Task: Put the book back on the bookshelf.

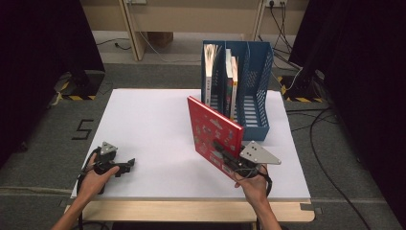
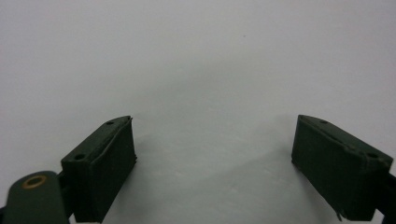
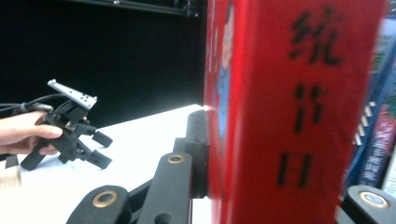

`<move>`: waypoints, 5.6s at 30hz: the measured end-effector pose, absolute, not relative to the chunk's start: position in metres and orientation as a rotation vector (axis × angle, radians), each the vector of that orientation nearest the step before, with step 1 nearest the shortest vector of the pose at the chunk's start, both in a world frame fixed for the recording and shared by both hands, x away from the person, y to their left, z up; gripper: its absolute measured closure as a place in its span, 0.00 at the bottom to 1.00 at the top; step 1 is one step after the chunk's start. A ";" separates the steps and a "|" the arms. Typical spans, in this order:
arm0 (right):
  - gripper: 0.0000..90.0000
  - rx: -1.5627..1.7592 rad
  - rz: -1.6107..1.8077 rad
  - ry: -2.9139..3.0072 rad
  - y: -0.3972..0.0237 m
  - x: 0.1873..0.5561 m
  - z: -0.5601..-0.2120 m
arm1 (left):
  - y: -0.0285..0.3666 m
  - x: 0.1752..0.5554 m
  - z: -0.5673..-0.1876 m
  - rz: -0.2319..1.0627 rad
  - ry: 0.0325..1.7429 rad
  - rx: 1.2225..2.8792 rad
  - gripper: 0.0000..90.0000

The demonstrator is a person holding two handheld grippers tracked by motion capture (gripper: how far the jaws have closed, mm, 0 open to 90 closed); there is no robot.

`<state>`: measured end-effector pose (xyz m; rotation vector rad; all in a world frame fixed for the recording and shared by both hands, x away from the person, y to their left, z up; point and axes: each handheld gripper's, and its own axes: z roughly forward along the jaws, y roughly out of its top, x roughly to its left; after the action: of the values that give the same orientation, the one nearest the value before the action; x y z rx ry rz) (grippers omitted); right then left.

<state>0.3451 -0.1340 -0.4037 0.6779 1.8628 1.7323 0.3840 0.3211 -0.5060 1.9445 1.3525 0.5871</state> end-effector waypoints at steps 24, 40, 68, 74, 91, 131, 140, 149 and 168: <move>0.88 0.788 1.669 1.699 -0.189 0.339 -0.374 | 0.321 0.384 -0.506 0.586 1.352 1.944 0.14; 0.88 0.848 1.606 1.591 -0.217 0.342 -0.360 | 0.321 0.384 -0.506 0.586 1.353 1.943 0.13; 0.88 0.990 1.501 1.465 -0.246 0.402 -0.352 | 0.321 0.384 -0.506 0.586 1.352 1.945 0.13; 0.88 1.025 1.482 1.443 -0.245 0.423 -0.349 | 0.321 0.384 -0.506 0.586 1.354 1.938 0.13; 0.88 1.147 1.436 1.375 -0.234 0.481 -0.356 | 0.321 0.384 -0.506 0.586 1.353 1.941 0.13; 0.87 1.303 1.323 1.393 -0.200 0.565 -0.391 | 0.321 0.384 -0.506 0.588 1.354 1.942 0.13; 0.87 1.320 1.278 1.451 -0.199 0.569 -0.395 | 0.321 0.384 -0.506 0.588 1.353 1.942 0.13; 0.87 1.333 1.257 1.500 -0.199 0.567 -0.390 | 0.321 0.384 -0.506 0.588 1.353 1.944 0.13; 0.82 1.371 1.327 1.525 -0.216 0.540 -0.389 | 0.321 0.384 -0.506 0.588 1.352 1.944 0.13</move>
<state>0.5399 -0.2155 -0.3888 1.3709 1.5252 1.3270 0.3842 0.3208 -0.5063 1.9437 1.3519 0.5879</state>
